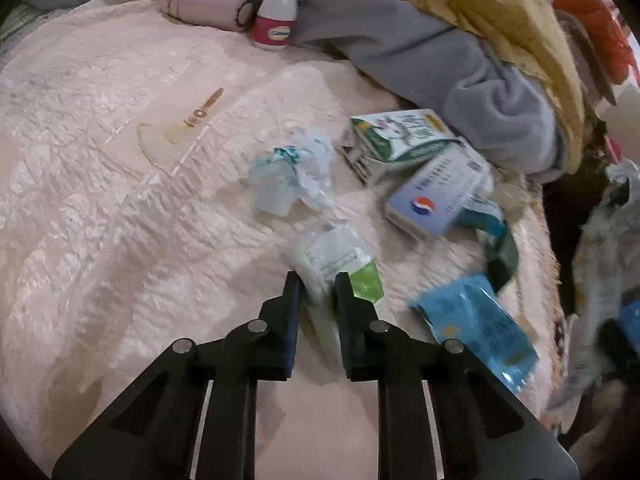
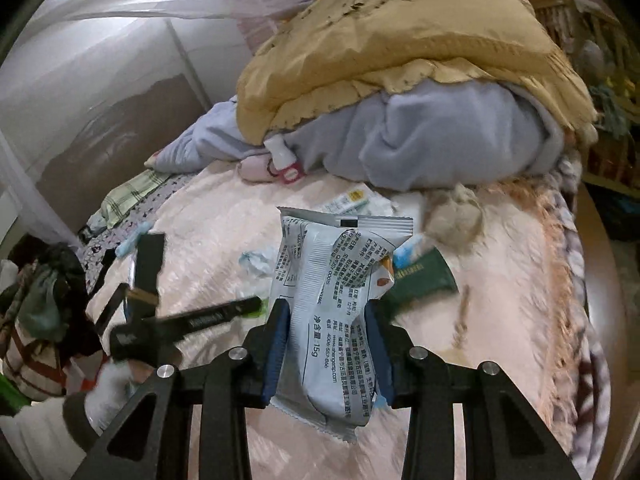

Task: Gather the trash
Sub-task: 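Grasp the white printed snack packet with the right tool while the left tool grasps the tissue pack, then carry the snack packet and tissue pack over the white bucket and open both tools, then move both open tools back to the trash on the bed, then grasp the blue snack bag with the right tool while the left tool grasps the clear plastic wrapper, then carry the blue bag and plastic wrapper over the white bucket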

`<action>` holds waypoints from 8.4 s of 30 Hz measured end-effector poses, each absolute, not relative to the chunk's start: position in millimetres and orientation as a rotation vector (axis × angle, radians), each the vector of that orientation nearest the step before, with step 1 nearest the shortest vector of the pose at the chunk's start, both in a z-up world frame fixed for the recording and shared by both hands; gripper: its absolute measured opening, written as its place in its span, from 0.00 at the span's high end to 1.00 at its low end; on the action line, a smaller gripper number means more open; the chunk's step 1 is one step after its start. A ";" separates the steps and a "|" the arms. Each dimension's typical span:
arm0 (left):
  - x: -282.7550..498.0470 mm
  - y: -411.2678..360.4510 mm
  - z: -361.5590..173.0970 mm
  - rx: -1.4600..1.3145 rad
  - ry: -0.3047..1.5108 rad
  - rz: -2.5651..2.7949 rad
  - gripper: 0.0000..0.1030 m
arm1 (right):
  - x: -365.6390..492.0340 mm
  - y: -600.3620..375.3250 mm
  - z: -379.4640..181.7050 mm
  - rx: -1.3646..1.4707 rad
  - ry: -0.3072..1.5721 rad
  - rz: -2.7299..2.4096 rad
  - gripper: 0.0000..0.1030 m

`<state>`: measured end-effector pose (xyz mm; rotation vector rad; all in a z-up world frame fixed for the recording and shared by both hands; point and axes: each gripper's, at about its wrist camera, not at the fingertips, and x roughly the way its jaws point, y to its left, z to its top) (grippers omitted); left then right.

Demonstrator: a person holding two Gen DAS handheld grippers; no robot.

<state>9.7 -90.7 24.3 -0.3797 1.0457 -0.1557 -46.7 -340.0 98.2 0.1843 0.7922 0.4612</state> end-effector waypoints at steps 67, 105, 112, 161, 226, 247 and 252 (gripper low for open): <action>-110.1 -365.8 130.6 -0.038 0.950 -0.750 0.89 | -194.6 -531.0 105.3 0.346 0.711 0.035 0.59; -105.6 -507.2 100.6 -0.069 1.019 -0.988 0.56 | -227.8 -669.2 72.4 0.519 0.677 -0.347 0.50; -106.0 -487.0 100.9 -0.062 1.017 -0.951 0.55 | -224.6 -661.6 70.9 0.519 0.691 -0.324 0.50; 32.1 -70.9 55.9 -0.175 0.965 -0.170 0.36 | -5.5 -293.6 39.2 0.008 0.994 0.464 0.29; -108.5 -318.1 133.0 -0.007 0.843 -0.591 0.86 | -181.9 -486.8 109.0 0.301 0.733 0.207 0.58; -113.1 -390.1 129.2 0.034 0.868 -0.712 0.85 | -199.5 -556.5 103.7 0.385 0.711 0.069 0.58; -115.1 -411.2 127.0 0.052 0.872 -0.742 0.86 | -204.5 -572.5 102.9 0.405 0.705 0.038 0.58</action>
